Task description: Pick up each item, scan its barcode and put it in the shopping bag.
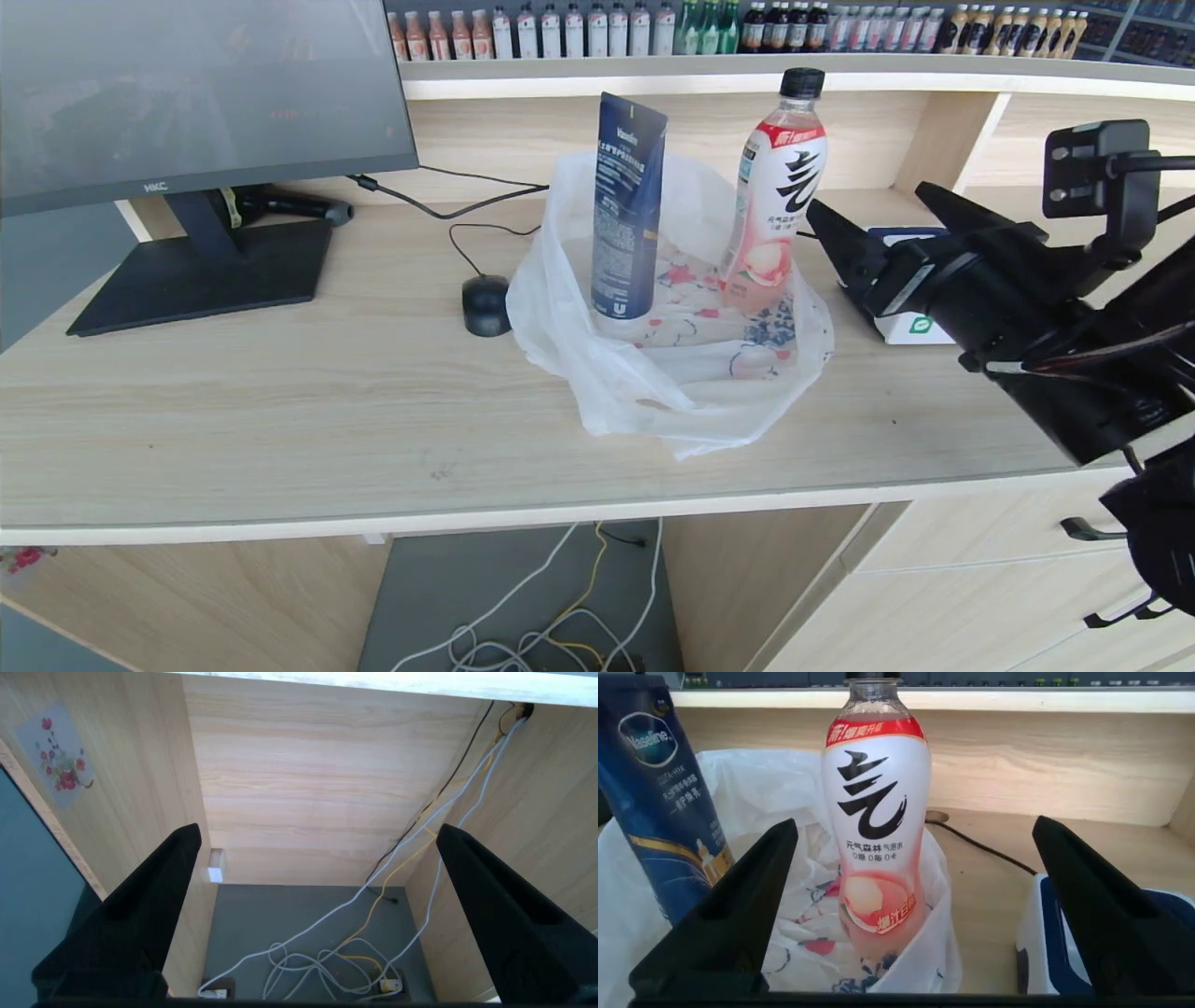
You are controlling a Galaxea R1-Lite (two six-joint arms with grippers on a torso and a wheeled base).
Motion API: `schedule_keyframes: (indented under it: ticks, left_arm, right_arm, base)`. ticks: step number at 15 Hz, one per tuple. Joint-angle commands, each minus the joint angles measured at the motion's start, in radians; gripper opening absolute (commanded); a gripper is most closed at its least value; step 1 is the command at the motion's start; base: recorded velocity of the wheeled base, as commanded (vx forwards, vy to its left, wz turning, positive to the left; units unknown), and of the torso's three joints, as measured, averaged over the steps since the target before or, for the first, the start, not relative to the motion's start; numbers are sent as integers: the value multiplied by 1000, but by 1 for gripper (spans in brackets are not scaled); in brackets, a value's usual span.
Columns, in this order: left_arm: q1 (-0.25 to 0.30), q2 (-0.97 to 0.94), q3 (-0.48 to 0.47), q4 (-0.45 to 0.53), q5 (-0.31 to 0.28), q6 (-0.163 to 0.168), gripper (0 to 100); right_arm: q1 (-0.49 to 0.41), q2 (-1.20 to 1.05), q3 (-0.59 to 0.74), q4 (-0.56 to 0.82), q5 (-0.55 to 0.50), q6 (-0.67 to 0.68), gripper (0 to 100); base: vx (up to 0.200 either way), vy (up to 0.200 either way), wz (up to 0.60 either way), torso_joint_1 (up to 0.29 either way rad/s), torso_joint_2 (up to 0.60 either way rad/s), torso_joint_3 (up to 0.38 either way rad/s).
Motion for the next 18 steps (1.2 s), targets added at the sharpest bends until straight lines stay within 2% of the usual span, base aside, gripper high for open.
schedule_keyframes:
  ticks: [1,12,15,16,18]
  left_arm:
    - [0,0,0,0,0,0,100]
    - [0,0,0,0,0,0,100]
    - [0,0,0,0,0,0,100]
    - [0,0,0,0,2,0,100]
    - [0,0,0,0,0,0,100]
  right_arm:
    - [20,-116,88,1,-1,0,100]
    - [18,-525,494,1,25,0,100]
    - [18,-637,660,1,27,3,100]
    - [21,-662,692,15,32,12,100]
    - [23,-728,692,129,47,35,100]
  base:
    - [0,0,0,0,0,0]
    - [0,0,0,0,0,0]
    - [0,0,0,0,0,0]
    - [0,0,0,0,0,0]
    - [0,0,0,0,0,0]
